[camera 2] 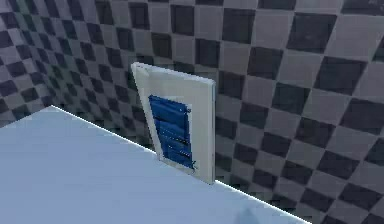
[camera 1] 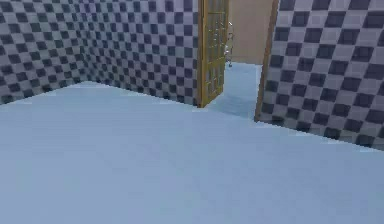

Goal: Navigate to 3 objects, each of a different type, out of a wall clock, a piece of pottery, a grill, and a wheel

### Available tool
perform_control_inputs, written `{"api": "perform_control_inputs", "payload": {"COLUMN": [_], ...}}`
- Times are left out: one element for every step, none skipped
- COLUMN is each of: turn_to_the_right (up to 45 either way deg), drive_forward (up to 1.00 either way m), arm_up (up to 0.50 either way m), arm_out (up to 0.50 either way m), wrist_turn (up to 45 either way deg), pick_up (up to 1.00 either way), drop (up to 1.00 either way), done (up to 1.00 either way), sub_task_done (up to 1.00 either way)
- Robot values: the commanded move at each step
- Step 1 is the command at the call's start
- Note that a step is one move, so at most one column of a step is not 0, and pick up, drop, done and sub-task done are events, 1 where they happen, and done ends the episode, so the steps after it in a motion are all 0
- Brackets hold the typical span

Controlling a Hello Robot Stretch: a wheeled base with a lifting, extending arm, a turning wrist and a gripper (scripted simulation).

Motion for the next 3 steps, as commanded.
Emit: {"api": "perform_control_inputs", "payload": {"turn_to_the_right": [-45.0,-15.0,0.0], "drive_forward": [0.00,0.00,1.00], "arm_up": [0.00,0.00,0.00], "arm_out": [0.00,0.00,0.00], "wrist_turn": [0.0,0.0,0.0], "pick_up": [0.00,0.00,0.00], "drop": [0.00,0.00,0.00], "done": [0.00,0.00,0.00], "sub_task_done": [0.00,0.00,0.00]}}
